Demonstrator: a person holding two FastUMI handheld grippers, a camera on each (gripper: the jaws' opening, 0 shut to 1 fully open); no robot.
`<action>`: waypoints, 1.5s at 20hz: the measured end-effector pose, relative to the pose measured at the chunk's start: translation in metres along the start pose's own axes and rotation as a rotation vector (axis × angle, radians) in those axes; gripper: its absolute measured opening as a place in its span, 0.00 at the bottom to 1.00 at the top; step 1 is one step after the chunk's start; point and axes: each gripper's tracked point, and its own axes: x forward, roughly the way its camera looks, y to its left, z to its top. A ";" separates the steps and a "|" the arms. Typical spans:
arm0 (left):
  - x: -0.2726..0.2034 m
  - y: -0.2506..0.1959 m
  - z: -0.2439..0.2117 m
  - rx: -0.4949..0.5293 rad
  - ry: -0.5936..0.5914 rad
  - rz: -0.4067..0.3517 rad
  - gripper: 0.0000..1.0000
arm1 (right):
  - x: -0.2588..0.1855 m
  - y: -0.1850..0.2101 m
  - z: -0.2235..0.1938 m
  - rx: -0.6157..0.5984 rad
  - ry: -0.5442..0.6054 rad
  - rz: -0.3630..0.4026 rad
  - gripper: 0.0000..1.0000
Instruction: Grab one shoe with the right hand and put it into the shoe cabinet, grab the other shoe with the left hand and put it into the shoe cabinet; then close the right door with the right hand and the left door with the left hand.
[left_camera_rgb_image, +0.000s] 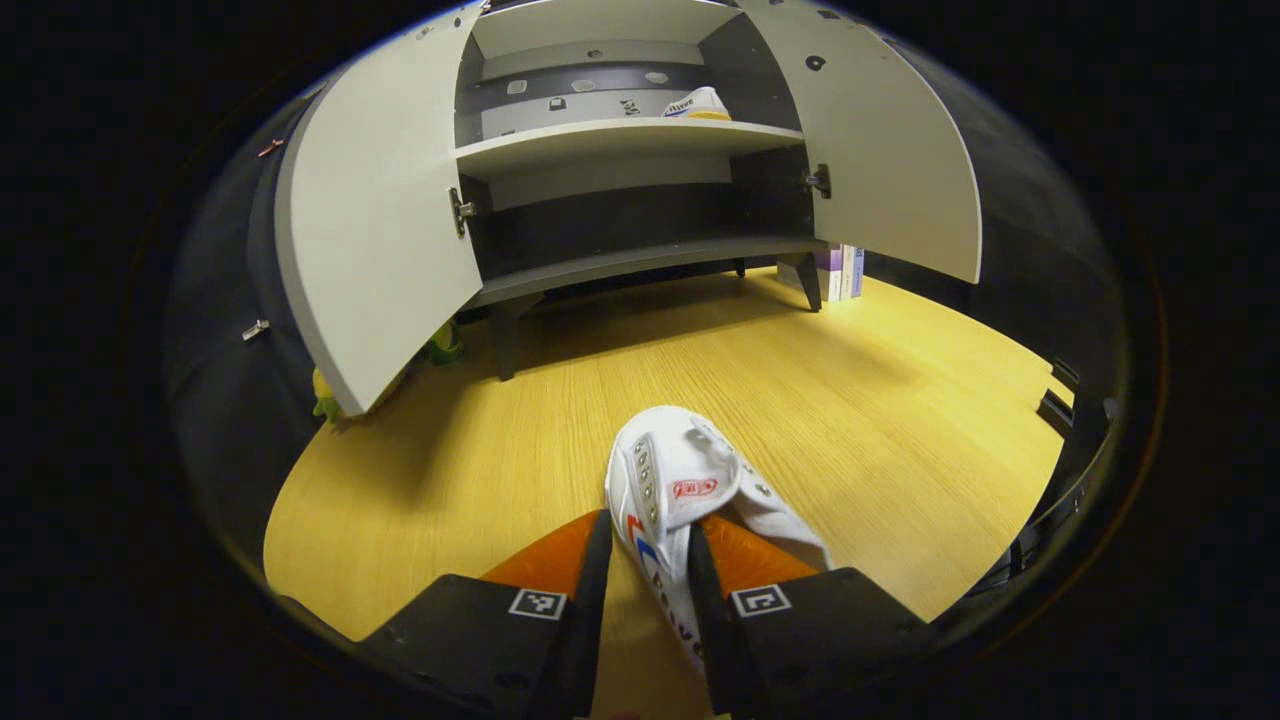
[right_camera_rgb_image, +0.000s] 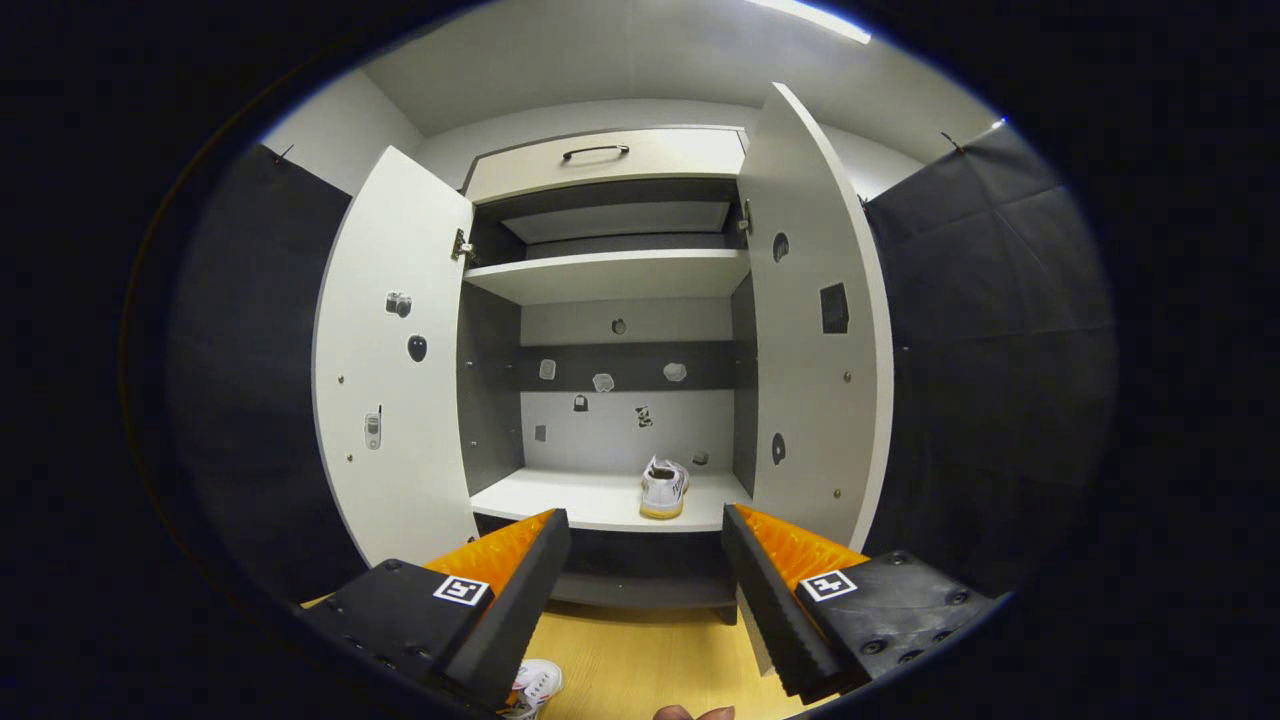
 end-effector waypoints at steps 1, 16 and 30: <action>0.008 0.000 0.002 -0.013 0.002 0.000 0.39 | -0.002 -0.003 0.001 -0.016 0.000 -0.006 0.97; 0.009 0.005 0.051 -0.004 0.031 0.034 0.06 | -0.012 -0.010 -0.002 0.012 0.006 0.020 0.97; -0.027 0.044 0.295 -0.192 -0.108 0.168 0.05 | -0.024 -0.069 -0.012 0.036 0.011 0.003 0.97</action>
